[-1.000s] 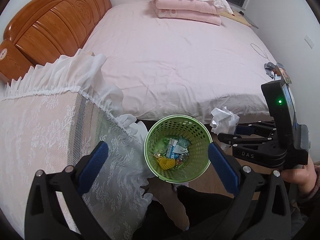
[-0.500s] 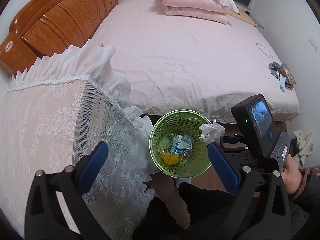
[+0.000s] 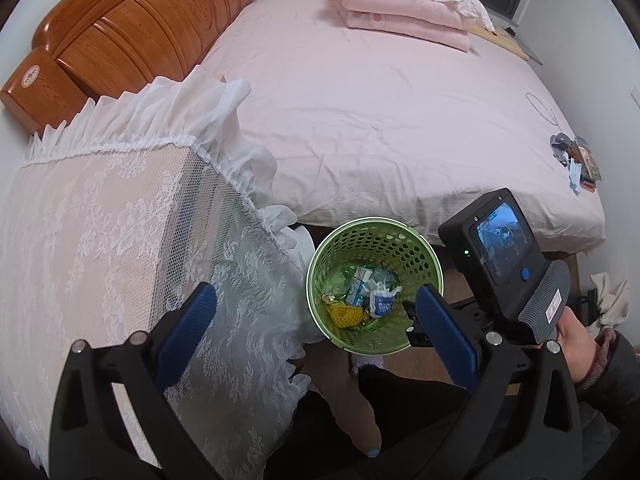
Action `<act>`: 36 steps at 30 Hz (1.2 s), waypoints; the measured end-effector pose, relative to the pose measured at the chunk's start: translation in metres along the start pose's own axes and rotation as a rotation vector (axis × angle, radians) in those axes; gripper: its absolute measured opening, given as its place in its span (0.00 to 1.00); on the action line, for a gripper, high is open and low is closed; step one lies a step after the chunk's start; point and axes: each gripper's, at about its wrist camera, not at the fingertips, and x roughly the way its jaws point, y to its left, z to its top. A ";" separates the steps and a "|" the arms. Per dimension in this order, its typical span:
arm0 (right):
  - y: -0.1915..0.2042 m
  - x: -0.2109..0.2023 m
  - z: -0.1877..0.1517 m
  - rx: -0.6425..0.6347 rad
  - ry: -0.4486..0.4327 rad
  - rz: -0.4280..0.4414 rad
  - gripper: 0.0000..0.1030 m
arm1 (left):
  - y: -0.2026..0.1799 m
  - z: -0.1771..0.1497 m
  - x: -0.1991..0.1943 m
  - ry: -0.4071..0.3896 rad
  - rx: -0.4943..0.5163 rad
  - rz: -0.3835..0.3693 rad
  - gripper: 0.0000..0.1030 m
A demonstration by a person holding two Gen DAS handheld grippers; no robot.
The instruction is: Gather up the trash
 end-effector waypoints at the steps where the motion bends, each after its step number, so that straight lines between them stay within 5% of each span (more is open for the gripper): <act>1: -0.002 -0.001 -0.001 0.002 -0.004 0.000 0.90 | 0.002 0.000 0.000 -0.001 -0.007 0.003 0.93; 11: -0.021 -0.049 0.021 -0.004 -0.095 0.034 0.92 | 0.031 -0.009 -0.013 -0.031 -0.157 0.077 0.93; 24: 0.050 -0.083 0.061 -0.337 -0.156 0.095 0.93 | 0.060 -0.059 -0.026 -0.017 -0.464 0.175 0.93; 36: 0.082 -0.087 0.060 -0.382 -0.162 0.079 0.93 | 0.078 -0.080 -0.048 -0.038 -0.533 0.263 0.93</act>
